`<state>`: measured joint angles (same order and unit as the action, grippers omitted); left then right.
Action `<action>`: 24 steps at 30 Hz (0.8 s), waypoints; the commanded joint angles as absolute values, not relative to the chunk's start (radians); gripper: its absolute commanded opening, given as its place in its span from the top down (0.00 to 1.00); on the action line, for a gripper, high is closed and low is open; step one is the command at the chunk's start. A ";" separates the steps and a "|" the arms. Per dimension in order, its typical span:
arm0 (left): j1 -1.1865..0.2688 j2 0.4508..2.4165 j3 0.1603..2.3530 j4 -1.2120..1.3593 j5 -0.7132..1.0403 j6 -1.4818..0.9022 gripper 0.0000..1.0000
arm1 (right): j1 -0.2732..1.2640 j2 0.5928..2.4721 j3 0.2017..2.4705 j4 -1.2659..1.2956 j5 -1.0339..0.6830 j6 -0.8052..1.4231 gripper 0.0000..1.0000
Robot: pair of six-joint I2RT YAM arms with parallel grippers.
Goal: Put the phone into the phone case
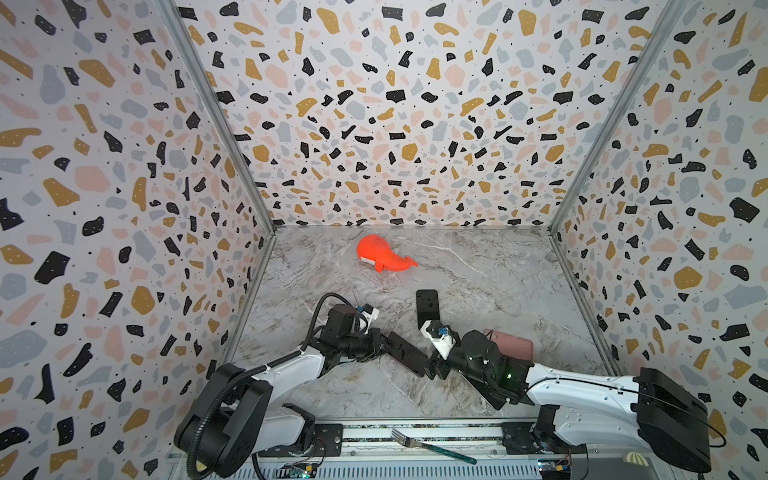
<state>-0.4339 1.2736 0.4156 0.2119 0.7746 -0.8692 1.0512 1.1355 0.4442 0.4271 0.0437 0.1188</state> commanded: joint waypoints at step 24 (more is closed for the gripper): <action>-0.430 1.362 0.434 1.043 0.671 -1.492 1.00 | 0.393 1.057 0.429 0.484 -0.787 1.193 0.30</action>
